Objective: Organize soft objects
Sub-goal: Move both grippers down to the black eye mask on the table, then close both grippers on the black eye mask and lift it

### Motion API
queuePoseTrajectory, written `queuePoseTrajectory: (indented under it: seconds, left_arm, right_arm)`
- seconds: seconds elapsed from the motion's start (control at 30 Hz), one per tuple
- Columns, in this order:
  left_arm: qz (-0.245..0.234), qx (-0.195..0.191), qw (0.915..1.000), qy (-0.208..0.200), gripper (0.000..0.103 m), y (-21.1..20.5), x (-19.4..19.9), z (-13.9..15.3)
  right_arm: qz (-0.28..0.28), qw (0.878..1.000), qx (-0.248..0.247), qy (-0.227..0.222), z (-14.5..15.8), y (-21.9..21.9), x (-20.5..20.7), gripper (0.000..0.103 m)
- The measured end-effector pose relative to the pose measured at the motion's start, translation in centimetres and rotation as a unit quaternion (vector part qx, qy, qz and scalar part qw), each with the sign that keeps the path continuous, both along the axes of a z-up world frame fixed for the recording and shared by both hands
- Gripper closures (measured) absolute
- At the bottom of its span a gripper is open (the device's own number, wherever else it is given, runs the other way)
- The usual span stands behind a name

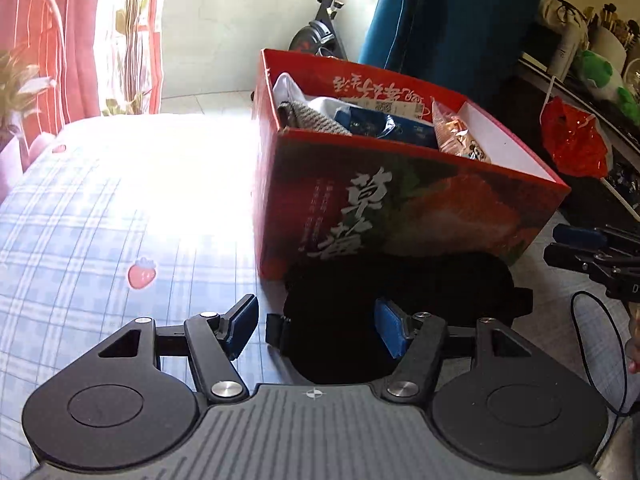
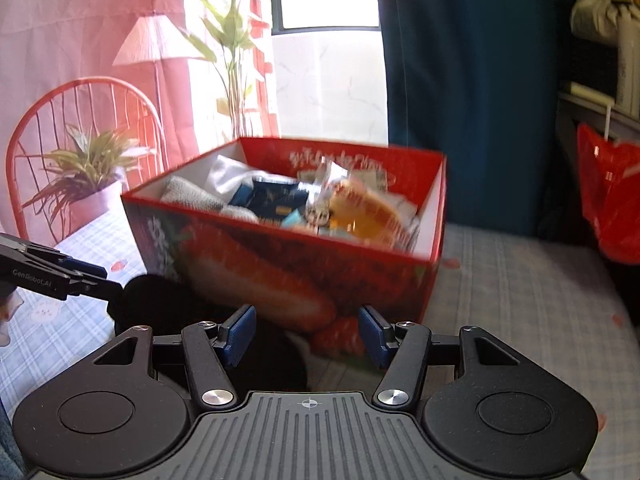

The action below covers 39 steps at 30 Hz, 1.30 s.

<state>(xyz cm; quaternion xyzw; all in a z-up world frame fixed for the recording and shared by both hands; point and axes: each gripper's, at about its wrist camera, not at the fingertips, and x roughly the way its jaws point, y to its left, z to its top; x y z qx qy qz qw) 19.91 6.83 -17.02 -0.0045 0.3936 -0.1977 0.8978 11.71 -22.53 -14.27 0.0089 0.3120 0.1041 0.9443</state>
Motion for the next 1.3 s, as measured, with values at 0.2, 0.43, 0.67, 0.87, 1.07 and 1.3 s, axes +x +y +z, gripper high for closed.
queuePoseTrajectory:
  seconds: [0.2,0.43,0.67,0.87,1.07,1.3]
  left_arm:
    - [0.010,-0.019,0.9996,0.018,0.036,0.6,0.3,-1.9]
    - [0.020,-0.033,0.9991,0.018,0.028,0.3,0.8,-3.5]
    - [0.012,-0.040,0.9989,0.021,0.023,-0.2,0.6,-4.2]
    - [0.013,-0.023,0.9994,0.020,0.031,-0.9,0.0,-4.3]
    - [0.019,-0.022,0.9993,0.026,0.039,-1.3,-0.4,-4.1]
    - [0.015,-0.018,0.9993,0.028,0.048,-1.5,-1.4,-3.9]
  right_arm:
    - [-0.006,0.999,0.021,0.035,-3.7,0.8,-0.1,0.048]
    - [-0.016,0.997,0.041,0.057,-6.4,1.2,0.4,0.047]
    - [-0.011,0.996,0.062,0.062,-7.0,1.5,0.4,0.048]
    - [-0.014,0.995,0.075,0.057,-6.9,1.6,-0.4,0.054]
    - [-0.013,0.996,0.076,0.052,-6.3,2.0,-1.3,0.054]
    - [-0.018,0.994,0.097,0.038,-5.4,1.8,-2.2,0.054]
